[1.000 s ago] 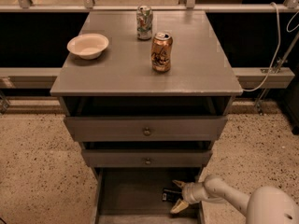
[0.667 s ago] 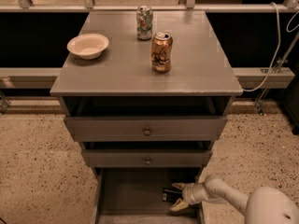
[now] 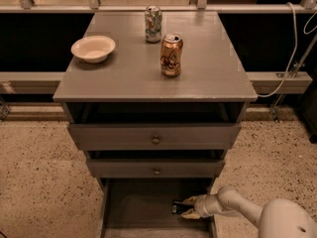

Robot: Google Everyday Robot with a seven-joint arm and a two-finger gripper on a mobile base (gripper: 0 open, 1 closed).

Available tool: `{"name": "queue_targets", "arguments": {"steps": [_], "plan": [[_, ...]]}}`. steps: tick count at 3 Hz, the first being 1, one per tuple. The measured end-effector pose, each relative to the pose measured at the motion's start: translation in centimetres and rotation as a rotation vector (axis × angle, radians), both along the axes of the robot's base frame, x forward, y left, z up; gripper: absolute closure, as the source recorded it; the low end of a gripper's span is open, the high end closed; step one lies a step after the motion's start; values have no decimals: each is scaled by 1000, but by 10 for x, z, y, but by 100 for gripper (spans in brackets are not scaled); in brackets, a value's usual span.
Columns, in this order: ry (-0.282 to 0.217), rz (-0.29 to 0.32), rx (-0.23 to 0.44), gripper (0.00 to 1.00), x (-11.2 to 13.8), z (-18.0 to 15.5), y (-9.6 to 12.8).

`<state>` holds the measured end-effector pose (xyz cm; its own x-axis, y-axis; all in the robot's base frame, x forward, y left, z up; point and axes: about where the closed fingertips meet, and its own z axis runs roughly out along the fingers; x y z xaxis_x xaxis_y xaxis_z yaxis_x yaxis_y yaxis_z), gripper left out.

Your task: Pick rxbar chocolate from bottom drawer and place on counter

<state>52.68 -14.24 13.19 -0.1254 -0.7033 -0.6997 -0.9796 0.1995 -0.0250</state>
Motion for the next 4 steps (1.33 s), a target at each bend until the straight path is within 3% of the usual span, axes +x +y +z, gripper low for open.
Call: {"name": "queue_targets", "arguments": {"steps": [1, 2, 3, 4], "plan": [[-2, -3, 0, 45, 1, 0, -1], [-16, 4, -14, 34, 8, -9, -6], [-20, 5, -12, 35, 9, -12, -10], [-24, 11, -12, 52, 10, -14, -12]]}}
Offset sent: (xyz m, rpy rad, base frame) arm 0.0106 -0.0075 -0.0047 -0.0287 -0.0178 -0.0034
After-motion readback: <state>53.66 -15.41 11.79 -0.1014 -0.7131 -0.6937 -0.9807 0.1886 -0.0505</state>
